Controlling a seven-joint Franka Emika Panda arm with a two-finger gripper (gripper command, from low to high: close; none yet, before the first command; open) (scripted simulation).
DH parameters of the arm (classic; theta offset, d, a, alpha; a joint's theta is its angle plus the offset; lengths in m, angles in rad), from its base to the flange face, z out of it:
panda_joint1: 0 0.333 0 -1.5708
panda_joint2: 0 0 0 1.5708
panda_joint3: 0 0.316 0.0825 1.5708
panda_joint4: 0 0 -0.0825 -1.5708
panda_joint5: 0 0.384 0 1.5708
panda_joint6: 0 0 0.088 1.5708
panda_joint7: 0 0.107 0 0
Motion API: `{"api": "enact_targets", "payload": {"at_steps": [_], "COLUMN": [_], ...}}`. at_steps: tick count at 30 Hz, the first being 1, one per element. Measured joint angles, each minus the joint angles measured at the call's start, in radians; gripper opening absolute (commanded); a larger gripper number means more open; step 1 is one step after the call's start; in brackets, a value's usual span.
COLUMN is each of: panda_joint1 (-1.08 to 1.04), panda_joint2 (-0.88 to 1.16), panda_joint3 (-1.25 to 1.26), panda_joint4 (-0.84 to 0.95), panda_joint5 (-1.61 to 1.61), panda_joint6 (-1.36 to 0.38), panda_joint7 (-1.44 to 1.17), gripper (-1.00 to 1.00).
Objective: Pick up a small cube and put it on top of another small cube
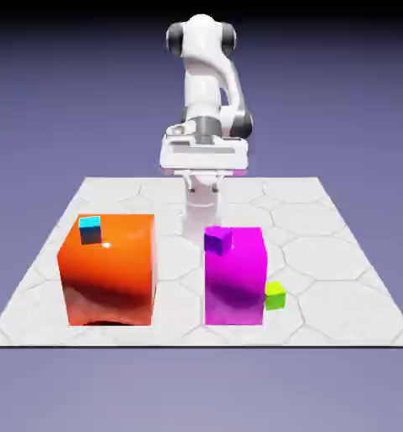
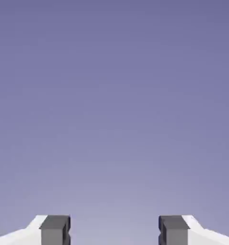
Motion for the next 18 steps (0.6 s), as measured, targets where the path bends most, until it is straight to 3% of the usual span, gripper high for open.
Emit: {"api": "enact_targets", "payload": {"at_steps": [13,18], "panda_joint1": [0.255,0.361], "panda_joint2": [0.471,0.645], "panda_joint3": [0.108,0.106], "panda_joint4": [0.359,0.354], "panda_joint5": [-0.507,-0.554], "panda_joint6": [-0.471,-0.553], "panda_joint7": [-0.201,-0.405], "gripper": [0.00,0.00]}}
